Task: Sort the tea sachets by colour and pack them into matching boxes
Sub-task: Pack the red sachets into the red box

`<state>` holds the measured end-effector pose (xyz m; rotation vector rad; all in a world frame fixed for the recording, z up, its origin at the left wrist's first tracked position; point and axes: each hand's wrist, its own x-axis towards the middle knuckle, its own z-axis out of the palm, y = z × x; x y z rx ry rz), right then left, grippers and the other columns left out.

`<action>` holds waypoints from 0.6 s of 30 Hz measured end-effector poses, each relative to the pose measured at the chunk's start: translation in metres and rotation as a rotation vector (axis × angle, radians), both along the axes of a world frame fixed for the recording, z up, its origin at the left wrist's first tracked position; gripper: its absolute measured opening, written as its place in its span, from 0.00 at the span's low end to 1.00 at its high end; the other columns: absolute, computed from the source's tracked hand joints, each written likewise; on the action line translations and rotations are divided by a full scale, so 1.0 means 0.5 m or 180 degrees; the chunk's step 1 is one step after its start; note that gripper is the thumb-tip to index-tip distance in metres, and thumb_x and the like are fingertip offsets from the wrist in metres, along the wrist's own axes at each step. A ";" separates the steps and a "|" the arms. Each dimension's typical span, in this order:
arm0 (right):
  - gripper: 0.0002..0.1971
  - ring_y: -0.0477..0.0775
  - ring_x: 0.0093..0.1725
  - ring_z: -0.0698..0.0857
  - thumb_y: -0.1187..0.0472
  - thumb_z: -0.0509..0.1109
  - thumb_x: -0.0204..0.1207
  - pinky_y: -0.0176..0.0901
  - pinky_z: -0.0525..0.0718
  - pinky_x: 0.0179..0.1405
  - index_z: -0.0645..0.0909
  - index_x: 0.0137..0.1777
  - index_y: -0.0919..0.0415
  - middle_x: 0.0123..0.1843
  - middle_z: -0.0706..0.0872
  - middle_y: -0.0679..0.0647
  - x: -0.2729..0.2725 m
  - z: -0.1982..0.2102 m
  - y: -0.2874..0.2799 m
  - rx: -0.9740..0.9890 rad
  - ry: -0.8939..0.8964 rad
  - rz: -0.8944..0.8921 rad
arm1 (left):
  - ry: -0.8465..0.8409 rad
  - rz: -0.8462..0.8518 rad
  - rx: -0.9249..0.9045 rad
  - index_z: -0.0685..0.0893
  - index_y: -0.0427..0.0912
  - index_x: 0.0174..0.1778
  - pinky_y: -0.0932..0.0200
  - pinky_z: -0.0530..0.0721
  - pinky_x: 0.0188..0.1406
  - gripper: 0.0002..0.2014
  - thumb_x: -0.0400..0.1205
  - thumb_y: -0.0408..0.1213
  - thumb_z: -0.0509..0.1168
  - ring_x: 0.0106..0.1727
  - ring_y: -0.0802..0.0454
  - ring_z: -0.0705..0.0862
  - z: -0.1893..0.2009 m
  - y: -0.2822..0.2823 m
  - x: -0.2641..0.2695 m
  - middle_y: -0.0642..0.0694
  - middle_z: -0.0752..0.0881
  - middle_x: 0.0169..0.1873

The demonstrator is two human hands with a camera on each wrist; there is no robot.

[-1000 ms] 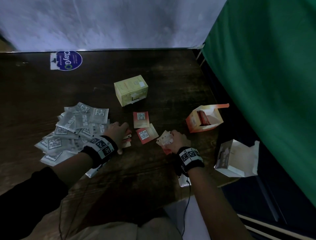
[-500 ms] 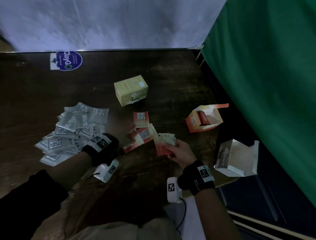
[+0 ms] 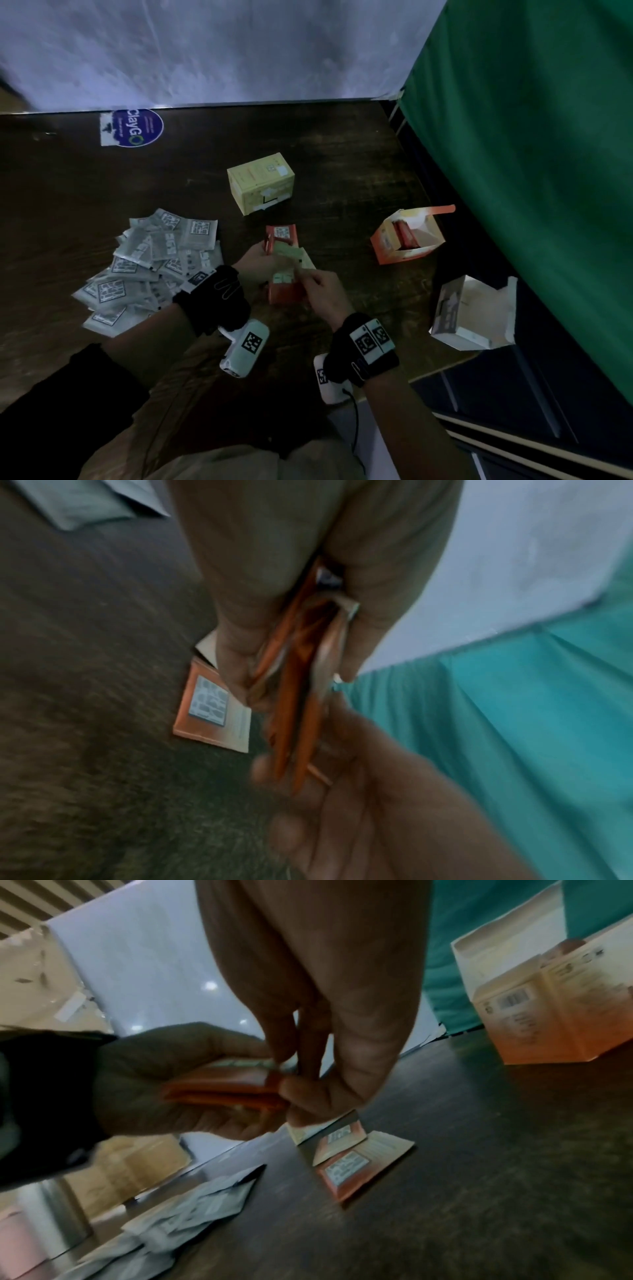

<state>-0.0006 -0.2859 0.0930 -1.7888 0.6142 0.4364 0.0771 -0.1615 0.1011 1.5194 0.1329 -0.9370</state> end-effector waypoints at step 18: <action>0.37 0.62 0.73 0.71 0.53 0.79 0.68 0.57 0.74 0.70 0.66 0.73 0.61 0.73 0.73 0.60 0.093 -0.096 -0.007 -0.1824 0.0590 0.0277 | -0.2190 -0.1613 0.2736 0.68 0.40 0.72 0.52 0.77 0.59 0.34 0.73 0.47 0.74 0.64 0.44 0.77 -0.071 -0.059 0.143 0.43 0.77 0.65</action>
